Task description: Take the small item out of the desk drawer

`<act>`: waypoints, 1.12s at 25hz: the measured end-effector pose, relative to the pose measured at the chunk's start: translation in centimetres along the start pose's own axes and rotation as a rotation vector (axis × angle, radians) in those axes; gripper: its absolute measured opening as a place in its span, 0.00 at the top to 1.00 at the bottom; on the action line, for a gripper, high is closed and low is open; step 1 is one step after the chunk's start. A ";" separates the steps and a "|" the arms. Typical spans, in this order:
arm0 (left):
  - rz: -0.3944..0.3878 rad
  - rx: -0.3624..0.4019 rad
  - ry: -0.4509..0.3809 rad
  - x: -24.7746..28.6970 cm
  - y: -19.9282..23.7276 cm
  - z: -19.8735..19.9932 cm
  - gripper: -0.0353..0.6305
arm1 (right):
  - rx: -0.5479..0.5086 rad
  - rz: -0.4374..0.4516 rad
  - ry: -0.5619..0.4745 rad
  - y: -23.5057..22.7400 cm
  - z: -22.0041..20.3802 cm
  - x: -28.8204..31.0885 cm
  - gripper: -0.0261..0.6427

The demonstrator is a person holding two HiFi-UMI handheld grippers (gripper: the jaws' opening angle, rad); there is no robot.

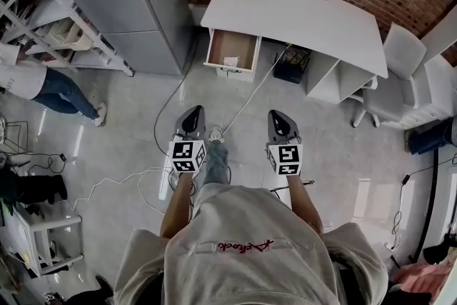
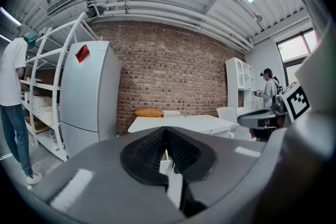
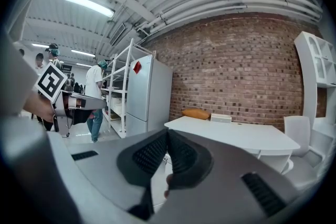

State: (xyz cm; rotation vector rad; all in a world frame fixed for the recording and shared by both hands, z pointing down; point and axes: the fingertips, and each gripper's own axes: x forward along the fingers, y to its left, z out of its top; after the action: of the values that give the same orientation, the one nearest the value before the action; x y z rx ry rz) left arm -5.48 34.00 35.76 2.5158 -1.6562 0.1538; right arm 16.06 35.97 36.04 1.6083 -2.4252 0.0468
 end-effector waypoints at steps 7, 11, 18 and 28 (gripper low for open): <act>-0.021 -0.007 0.005 6.1 4.1 0.2 0.94 | -0.016 0.005 0.017 -0.6 0.7 7.2 0.94; -0.028 -0.013 0.026 10.3 7.1 0.5 0.94 | -0.026 0.004 0.030 -1.4 2.1 12.1 0.94; -0.063 -0.027 0.039 18.5 12.3 2.3 0.94 | -0.035 -0.019 0.049 -3.5 5.0 21.1 0.94; -0.107 -0.043 0.053 29.4 19.1 4.5 0.94 | -0.033 -0.049 0.075 -6.3 7.9 33.3 0.94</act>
State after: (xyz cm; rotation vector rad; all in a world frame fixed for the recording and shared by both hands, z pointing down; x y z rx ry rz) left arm -11.37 -0.81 36.81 2.5380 -1.4854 0.1716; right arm 8.11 2.15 34.68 1.6207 -2.3177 0.0576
